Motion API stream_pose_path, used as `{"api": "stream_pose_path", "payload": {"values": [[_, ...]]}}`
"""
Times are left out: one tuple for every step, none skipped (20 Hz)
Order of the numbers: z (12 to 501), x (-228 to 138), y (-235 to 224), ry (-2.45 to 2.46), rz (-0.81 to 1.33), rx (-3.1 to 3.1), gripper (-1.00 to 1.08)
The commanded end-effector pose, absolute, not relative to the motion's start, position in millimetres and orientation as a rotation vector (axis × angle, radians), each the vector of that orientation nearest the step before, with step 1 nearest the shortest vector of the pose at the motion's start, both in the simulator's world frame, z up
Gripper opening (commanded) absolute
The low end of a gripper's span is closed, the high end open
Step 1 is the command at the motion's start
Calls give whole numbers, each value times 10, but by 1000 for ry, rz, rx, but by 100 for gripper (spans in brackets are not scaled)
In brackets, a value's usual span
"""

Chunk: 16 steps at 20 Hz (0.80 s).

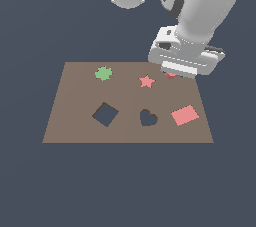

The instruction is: Insert a designated object into the corresponding slot on a board.

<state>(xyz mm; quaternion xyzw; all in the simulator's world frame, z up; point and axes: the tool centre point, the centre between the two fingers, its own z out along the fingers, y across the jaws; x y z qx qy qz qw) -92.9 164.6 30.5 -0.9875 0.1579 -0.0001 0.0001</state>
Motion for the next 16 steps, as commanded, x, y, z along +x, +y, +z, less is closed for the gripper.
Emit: {"api": "stream_pose_path", "payload": {"values": [[299, -928, 1641, 497, 0, -3102, -100], [299, -928, 1641, 497, 0, -3102, -100], [299, -928, 1641, 497, 0, -3102, -100], [299, -928, 1641, 497, 0, -3102, -100], [299, -928, 1641, 497, 0, -3102, -100], [299, -928, 1641, 497, 0, -3102, -100], [305, -926, 1645, 496, -1, -3102, -100], [311, -926, 1645, 496, -1, -3102, -100], [327, -925, 1644, 497, -1, -3102, -100], [346, -924, 1644, 497, -1, -3102, -100], [350, -923, 1642, 497, 0, -3102, -100], [333, -927, 1643, 497, 1, -3102, -100], [333, -927, 1642, 496, 1, -3102, -100], [333, -927, 1640, 493, 1, -3103, -100], [333, -927, 1636, 488, 1, -3104, -100], [333, -927, 1631, 482, 1, -3105, -100]]}}
